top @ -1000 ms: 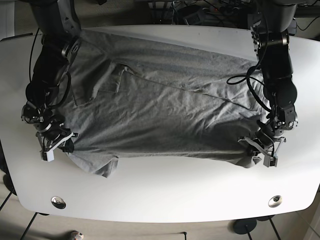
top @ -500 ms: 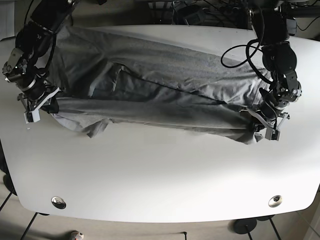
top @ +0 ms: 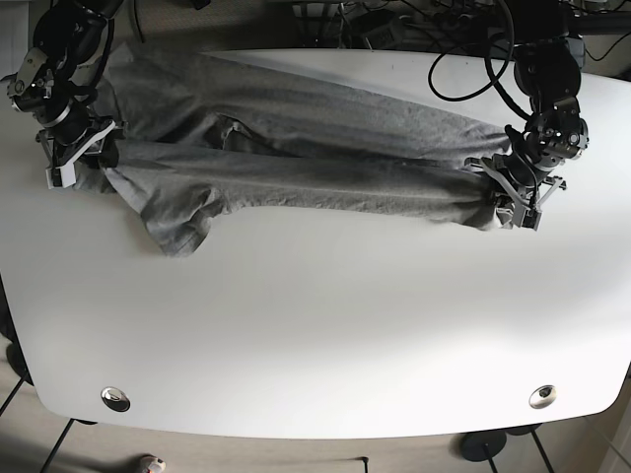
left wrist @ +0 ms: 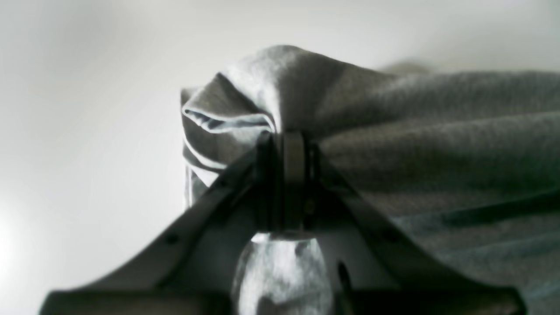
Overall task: Fold the T-shirt properly
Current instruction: 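Grasp the hem corners with both grippers and fold them toward the collar, then lay the folded hem down and smooth the strip with both grippers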
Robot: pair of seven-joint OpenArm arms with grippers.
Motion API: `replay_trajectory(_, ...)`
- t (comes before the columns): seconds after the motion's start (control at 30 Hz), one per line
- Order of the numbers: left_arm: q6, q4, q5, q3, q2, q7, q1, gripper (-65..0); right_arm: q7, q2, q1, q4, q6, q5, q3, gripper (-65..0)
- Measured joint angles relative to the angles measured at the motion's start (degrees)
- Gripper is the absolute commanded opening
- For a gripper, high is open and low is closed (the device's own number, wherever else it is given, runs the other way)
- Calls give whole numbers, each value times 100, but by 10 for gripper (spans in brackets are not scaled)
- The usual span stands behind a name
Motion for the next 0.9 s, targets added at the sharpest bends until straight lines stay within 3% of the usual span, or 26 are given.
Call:
replay_trajectory(0.1, 39, 2, 4, -11, -24, 297, -2, -336, -17, -122, -37, 90, -13, 0, 146, -135)
replay_trajectory(0.17, 39, 22, 2, -11, -13, 295, 0, -303, -48, -262, -33, 367, -15, 0, 350, -68)
replay_trajectory(0.27, 37, 527, 0, -11, -13, 376, 92, -311, -66, -319, 173, 638, -13, 0, 289, -60)
replay_trajectory(0.4, 15, 1248, -37, -153, 37, 332, 249, -311, -31, -302, 916, 413, -68, -22, -424, -60)
replay_trajectory(0.6, 15, 1038, -15, -136, 409, 334, 232, -311, 24, -302, 2135, -1300, -79, -953, -1154, -60)
replay_trajectory(0.73, 20, 487, 7, -168, 407, 330, 243, -311, 811, -282, 2540, -2544, -68, -1362, -1217, -60)
replay_trajectory(0.8, 17, 365, 4, -186, 404, 330, 240, -311, 981, -157, 2538, -2898, 4, -1276, -1211, -60)
replay_trajectory(0.9, 15, 297, 0, -466, 433, 289, 240, -312, 1060, -120, 2566, -2977, -55, -1296, -1204, -79)
